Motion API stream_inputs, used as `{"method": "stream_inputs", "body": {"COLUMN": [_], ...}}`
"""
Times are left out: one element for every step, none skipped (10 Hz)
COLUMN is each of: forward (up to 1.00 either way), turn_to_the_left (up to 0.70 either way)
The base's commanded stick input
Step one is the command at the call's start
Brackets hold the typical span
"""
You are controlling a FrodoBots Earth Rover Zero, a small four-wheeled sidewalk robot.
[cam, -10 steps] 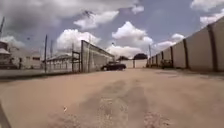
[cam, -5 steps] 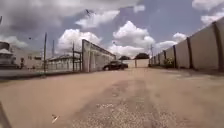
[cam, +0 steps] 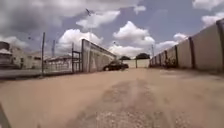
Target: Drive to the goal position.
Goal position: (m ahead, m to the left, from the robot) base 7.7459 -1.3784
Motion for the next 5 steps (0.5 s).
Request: {"method": "stream_inputs", "body": {"forward": [0.6, 0.6, 0.6, 0.6, 0.6], "turn_to_the_left": [-0.15, -0.15, -0.15, -0.15, -0.15]}}
